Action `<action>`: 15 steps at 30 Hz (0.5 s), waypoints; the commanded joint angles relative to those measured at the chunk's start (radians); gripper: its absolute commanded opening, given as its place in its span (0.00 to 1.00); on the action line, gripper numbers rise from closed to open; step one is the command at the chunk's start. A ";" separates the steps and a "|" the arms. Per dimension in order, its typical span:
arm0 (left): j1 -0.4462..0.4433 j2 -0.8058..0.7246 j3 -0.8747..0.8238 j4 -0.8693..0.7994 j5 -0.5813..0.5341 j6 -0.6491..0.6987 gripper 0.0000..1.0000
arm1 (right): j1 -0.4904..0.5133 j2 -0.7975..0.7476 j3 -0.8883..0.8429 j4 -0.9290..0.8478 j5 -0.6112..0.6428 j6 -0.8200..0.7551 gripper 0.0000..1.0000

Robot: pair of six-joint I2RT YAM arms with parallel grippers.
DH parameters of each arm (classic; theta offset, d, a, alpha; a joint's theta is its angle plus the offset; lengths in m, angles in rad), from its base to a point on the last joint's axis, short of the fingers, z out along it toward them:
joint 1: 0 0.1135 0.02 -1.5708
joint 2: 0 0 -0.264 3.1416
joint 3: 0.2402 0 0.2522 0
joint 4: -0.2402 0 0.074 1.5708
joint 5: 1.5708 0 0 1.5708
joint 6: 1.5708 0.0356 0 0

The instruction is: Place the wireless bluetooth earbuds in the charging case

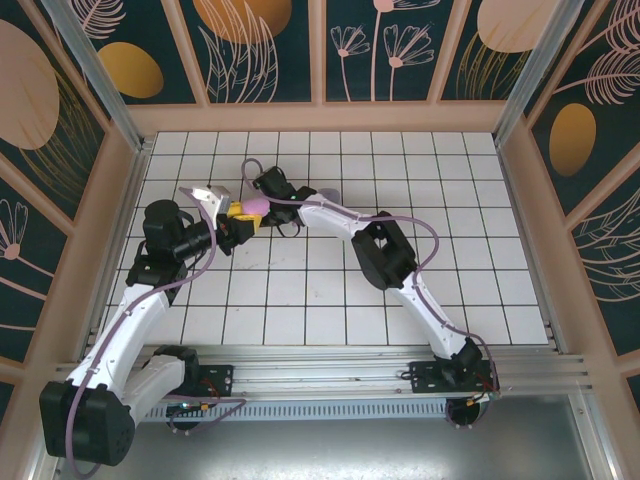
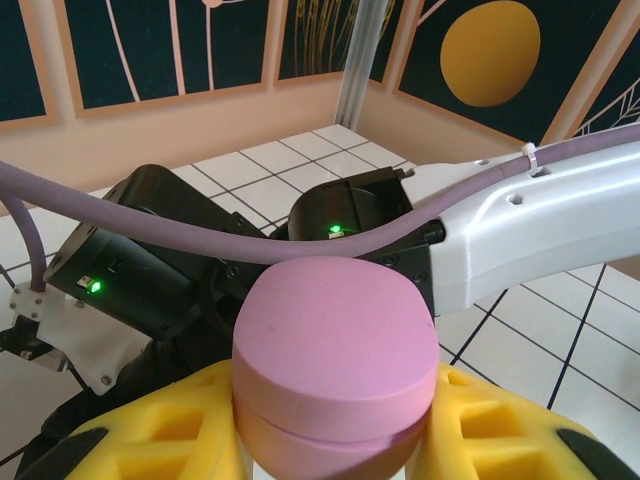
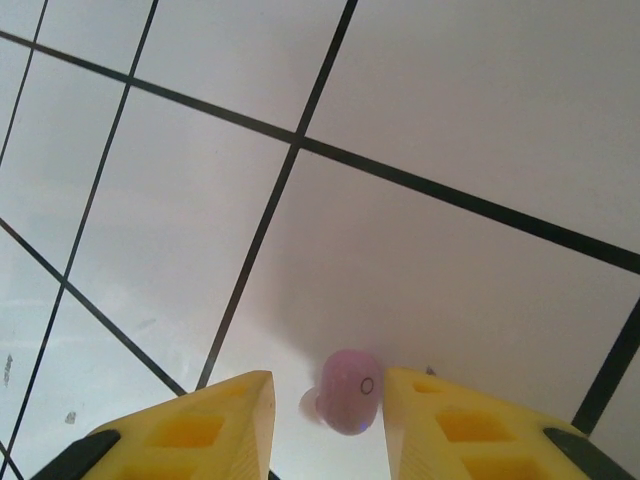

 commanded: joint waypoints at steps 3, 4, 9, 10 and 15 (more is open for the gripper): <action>0.007 -0.001 0.029 0.006 0.001 0.012 0.03 | 0.017 0.041 0.047 -0.055 0.011 -0.029 0.34; 0.008 0.000 0.029 0.005 0.002 0.013 0.03 | 0.017 0.044 0.047 -0.056 0.013 -0.031 0.34; 0.007 -0.003 0.028 0.007 0.001 0.010 0.03 | 0.017 0.058 0.057 -0.074 0.031 -0.037 0.34; 0.008 -0.003 0.029 0.008 -0.001 0.011 0.03 | 0.017 0.062 0.063 -0.080 0.034 -0.040 0.34; 0.007 -0.001 0.024 0.009 0.001 0.011 0.03 | 0.017 0.073 0.073 -0.090 0.044 -0.041 0.29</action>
